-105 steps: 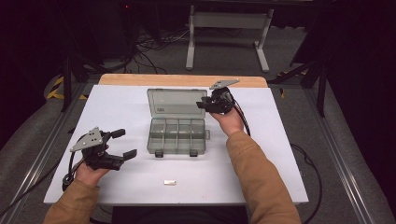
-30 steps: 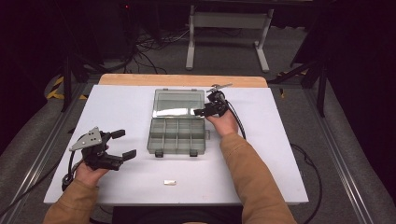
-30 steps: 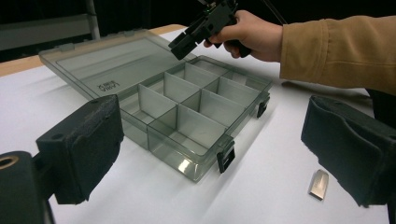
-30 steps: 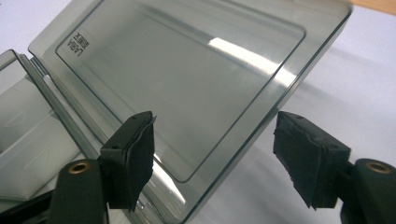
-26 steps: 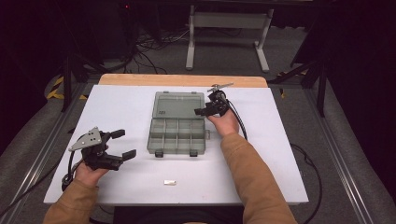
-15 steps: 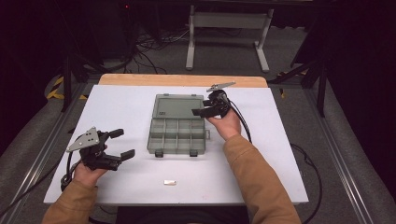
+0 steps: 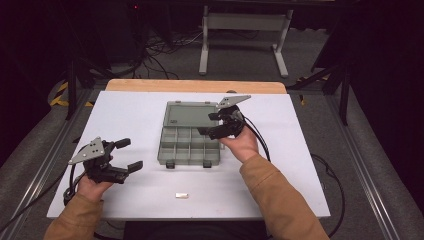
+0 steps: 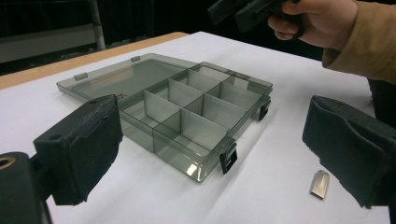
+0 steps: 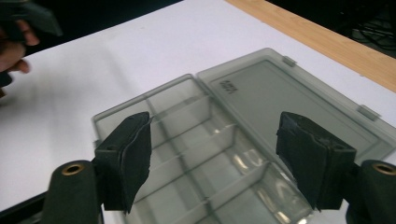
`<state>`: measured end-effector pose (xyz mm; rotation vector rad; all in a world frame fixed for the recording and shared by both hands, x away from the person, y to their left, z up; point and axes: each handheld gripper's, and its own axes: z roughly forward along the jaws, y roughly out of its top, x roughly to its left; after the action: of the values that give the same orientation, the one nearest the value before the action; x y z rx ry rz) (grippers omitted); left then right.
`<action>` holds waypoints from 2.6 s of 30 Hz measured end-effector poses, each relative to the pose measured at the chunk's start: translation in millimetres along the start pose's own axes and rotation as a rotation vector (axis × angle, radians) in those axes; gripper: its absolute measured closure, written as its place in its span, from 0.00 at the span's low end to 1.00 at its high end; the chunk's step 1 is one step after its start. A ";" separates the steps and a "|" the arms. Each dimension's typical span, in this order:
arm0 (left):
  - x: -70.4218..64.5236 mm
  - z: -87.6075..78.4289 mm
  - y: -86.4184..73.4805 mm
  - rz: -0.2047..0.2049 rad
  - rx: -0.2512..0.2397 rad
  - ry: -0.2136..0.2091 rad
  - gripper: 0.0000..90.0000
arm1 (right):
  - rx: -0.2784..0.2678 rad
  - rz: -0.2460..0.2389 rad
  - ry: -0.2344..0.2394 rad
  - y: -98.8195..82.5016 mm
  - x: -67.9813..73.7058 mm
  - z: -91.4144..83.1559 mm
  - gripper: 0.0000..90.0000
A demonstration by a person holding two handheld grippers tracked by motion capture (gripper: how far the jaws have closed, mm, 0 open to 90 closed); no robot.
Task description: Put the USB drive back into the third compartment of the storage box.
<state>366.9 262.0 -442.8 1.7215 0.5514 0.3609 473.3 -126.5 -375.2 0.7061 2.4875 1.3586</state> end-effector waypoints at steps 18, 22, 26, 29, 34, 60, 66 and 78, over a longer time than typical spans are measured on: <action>0.3 -7.4 -0.7 -0.006 -0.016 0.040 0.04 | 0.032 -0.146 0.143 -7.6 62.7 -6.8 0.28; 0.3 -7.1 -0.6 -0.007 -0.018 0.038 0.04 | 0.056 -0.174 0.163 -8.8 71.8 -5.5 0.28; 0.1 -7.4 -0.5 -0.003 -0.013 0.038 0.03 | 0.087 -0.200 0.174 -10.1 78.5 -3.5 0.28; -0.5 -6.6 -0.8 0.000 -0.010 0.036 0.03 | 0.108 -0.214 0.194 -11.6 84.1 -1.4 0.28; -0.9 -6.0 -1.1 0.003 -0.008 0.036 0.03 | 0.153 -0.234 0.214 -16.4 92.6 5.5 0.28; -2.3 -4.0 -1.6 0.014 0.007 0.029 0.03 | 0.413 -0.331 0.272 -40.4 125.0 46.6 0.38; -2.4 -3.9 -1.5 0.016 0.011 0.025 0.03 | 0.466 -0.344 0.278 -42.9 131.0 53.3 0.41; -3.1 -3.4 -1.6 0.022 0.014 0.025 0.03 | 0.545 -0.367 0.265 -47.3 143.7 64.8 0.54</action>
<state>362.3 263.3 -443.4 1.7392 0.5551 0.3957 361.7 -27.8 -445.1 0.1329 3.0384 0.6837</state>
